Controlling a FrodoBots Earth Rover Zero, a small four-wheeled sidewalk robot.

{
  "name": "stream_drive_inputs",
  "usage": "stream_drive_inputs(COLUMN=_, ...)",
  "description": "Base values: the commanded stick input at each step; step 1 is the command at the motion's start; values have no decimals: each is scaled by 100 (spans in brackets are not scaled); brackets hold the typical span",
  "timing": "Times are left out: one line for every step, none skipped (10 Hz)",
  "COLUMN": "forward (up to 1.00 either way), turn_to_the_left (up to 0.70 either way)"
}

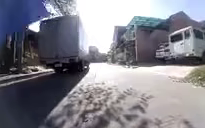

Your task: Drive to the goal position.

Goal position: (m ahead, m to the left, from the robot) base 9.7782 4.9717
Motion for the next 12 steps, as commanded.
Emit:
stream_drive_inputs(forward=70, turn_to_the_left=0)
stream_drive_inputs(forward=70, turn_to_the_left=0)
stream_drive_inputs(forward=70, turn_to_the_left=0)
stream_drive_inputs(forward=70, turn_to_the_left=0)
stream_drive_inputs(forward=70, turn_to_the_left=0)
stream_drive_inputs(forward=70, turn_to_the_left=0)
stream_drive_inputs(forward=70, turn_to_the_left=0)
stream_drive_inputs(forward=70, turn_to_the_left=9)
stream_drive_inputs(forward=70, turn_to_the_left=9)
stream_drive_inputs(forward=70, turn_to_the_left=5)
stream_drive_inputs(forward=70, turn_to_the_left=2)
stream_drive_inputs(forward=70, turn_to_the_left=1)
